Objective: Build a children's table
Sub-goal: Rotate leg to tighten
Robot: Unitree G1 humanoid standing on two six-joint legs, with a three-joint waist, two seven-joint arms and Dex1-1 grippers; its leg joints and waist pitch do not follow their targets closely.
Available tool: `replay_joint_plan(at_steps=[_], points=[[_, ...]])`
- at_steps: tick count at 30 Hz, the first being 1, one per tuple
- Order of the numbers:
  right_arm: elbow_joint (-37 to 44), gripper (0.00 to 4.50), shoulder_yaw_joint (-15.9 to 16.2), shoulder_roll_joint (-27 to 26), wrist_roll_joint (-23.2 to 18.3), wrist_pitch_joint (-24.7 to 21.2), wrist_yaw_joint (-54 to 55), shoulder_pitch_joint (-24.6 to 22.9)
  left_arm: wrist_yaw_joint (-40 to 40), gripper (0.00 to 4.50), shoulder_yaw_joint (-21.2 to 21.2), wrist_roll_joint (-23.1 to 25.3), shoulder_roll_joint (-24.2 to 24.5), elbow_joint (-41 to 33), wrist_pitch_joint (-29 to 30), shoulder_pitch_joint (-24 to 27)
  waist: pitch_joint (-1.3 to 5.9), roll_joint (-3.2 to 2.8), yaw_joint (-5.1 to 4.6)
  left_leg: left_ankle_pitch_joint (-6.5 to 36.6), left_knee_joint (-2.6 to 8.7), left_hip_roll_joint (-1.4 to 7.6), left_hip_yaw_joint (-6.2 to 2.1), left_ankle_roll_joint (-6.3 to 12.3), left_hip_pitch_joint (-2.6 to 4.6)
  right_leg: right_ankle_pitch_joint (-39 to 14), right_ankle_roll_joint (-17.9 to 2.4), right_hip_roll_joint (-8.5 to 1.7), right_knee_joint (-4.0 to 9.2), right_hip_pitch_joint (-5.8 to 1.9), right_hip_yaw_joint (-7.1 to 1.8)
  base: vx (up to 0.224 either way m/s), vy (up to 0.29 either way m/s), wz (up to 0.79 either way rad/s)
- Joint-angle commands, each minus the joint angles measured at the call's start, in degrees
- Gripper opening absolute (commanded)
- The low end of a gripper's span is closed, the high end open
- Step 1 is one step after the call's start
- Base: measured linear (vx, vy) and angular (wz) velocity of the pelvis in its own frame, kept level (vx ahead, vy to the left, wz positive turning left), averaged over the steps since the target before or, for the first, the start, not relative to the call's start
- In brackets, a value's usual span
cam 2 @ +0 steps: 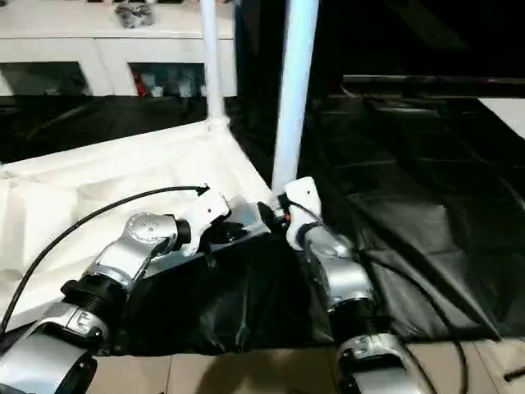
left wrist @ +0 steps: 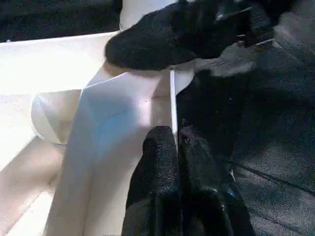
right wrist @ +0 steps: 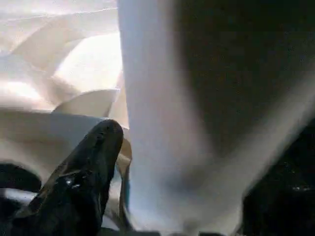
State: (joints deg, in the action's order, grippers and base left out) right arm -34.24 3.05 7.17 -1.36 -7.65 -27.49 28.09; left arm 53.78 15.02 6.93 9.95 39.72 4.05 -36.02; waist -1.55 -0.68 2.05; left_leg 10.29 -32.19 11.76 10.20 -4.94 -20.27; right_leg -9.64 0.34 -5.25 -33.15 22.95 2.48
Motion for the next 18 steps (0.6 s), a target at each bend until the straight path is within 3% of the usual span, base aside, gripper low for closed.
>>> replay_joint_plan(at_steps=[1, 3, 6, 9, 14, 18], points=[[0.17, 3.84, 4.92, -0.69, 0.59, 0.3, -6.05, -0.89, 4.04, 0.0, 2.81, -1.94, -1.58, -1.79, -3.06, 0.45, 2.9, 0.25, 0.19, 15.05, 3.45, 0.8, 0.28, 2.81, 0.09, -11.15, -12.07, -1.87, 3.69, -2.22, -1.5, 0.05, -0.008, 0.05], [0.67, 3.84, 6.1, 2.6, 0.63, 2.0, -11.23, -1.42, 6.62, 0.0, 2.8, -2.28, 0.44, -2.26, -4.2, 1.01, 3.15, 0.21, 0.09, 11.25, 3.29, 0.77, 0.13, 3.47, -0.52, -5.66, -13.44, -1.9, 2.85, -2.96, -1.36, 0.0, 0.0, 0.0], [3.35, 3.84, 7.8, 7.97, -1.02, 3.55, -23.19, -2.65, 11.57, 0.0, 2.4, -3.31, 3.81, -2.94, -5.32, 1.61, 3.12, 0.28, 0.34, 9.86, 2.83, 0.85, 0.45, 6.19, -0.3, -1.14, -15.62, -1.74, 2.48, -2.99, -1.23, 0.0, 0.0, 0.0], [4.82, 3.84, 8.47, 9.27, -2.03, 3.24, -27.06, -3.23, 12.86, 0.0, 2.23, -3.56, 4.58, -3.01, -5.57, 1.63, 2.95, 0.21, 0.61, 10.71, 2.91, 1.15, 0.57, 6.38, -0.23, -2.98, -15.87, -1.77, 2.55, -2.96, -1.1, 0.0, 0.0, 0.0], [9.16, 3.84, 11.47, 13.18, -5.33, 0.66, -38.87, -4.8, 17.13, 0.0, 1.87, -4.14, 7.44, -2.55, -6.27, 1.13, 2.71, 0.21, 1.25, 14.42, 3.3, 1.41, 0.53, 4.43, 0.04, -9.62, -14.82, -1.91, 3.02, -2.71, -1.19, 0.0, 0.0, 0.0], [10.06, 3.49, 13.08, 14.62, -5.98, 0.24, -43.86, -5.1, 19.45, 0.0, 2.07, -4.88, 8.89, -2.32, -6.56, 0.89, 2.68, 0.5, 1.58, 14.64, 3.33, 1.37, 0.56, 3.61, 0.06, -11.02, -14.25, -2.0, 3.11, -2.56, -1.29, 0.0, 0.0, 0.0]])
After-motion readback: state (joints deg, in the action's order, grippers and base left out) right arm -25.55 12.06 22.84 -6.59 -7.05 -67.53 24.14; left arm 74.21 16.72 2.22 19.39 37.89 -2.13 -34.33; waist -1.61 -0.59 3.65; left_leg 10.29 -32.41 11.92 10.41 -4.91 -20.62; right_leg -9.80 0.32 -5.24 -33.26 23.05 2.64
